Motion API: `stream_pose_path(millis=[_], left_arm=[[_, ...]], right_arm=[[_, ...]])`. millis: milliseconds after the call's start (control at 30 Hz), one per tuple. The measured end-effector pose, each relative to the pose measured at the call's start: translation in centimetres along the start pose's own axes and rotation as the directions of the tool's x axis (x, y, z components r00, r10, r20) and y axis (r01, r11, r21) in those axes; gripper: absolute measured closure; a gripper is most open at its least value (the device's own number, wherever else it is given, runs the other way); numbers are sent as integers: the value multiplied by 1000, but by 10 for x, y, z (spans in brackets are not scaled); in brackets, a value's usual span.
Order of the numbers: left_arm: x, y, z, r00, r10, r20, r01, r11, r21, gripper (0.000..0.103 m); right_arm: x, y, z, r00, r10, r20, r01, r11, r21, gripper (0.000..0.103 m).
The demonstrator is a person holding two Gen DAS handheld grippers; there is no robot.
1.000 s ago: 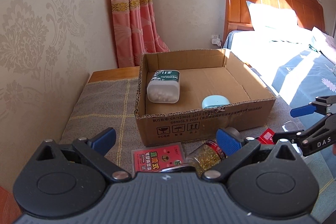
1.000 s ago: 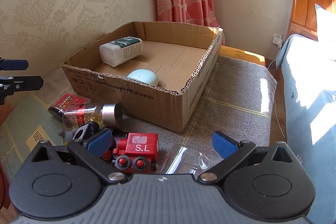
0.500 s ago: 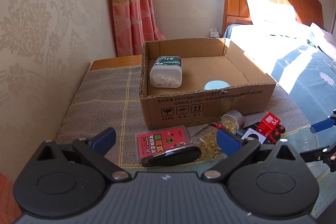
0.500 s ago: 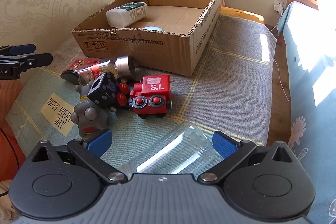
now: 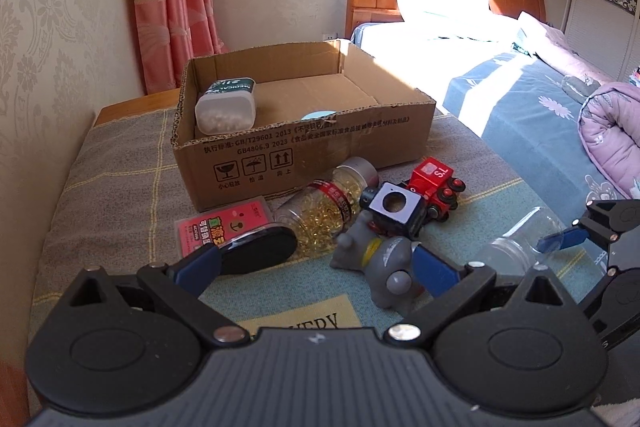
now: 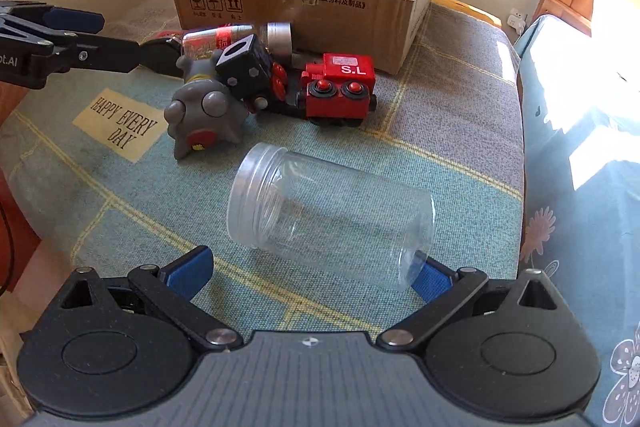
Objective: Organize rigid objects
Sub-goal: 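Move the right tool to the clear plastic jar lying on its side, then grasp the grey toy figure with the left tool while the right tool grips the clear jar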
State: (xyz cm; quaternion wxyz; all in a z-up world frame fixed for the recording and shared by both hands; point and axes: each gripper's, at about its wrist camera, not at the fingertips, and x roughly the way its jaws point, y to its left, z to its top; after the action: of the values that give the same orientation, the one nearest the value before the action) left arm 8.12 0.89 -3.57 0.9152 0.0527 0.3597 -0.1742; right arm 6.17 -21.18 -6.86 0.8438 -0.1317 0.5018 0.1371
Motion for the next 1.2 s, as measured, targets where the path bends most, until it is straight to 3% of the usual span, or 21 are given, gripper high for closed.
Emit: stream_pose_path(millis=[333,600,700,1033,1200], left_arm=[[30,-5,-24,988,-134,-71,137,990,40,1],[54,-10,-30,983,-159,-88,167,982,90,5],[58,-15,-27,986,-152,-73,160,978,132,12],[65,-19,-23,984,-171,-55,179,966,189,13],[59,-19,-24,965,-253,-72,263,942,207,13]], right_arm=[[3,1,-17,993,-19,119,14,999,44,0],[2,0,-19,990,-12,141,7,999,34,0],[2,0,-20,989,-11,151,6,999,31,0],[0,-1,-26,982,-10,187,5,1000,29,0],[-1,0,-27,981,-14,195,7,999,33,0]])
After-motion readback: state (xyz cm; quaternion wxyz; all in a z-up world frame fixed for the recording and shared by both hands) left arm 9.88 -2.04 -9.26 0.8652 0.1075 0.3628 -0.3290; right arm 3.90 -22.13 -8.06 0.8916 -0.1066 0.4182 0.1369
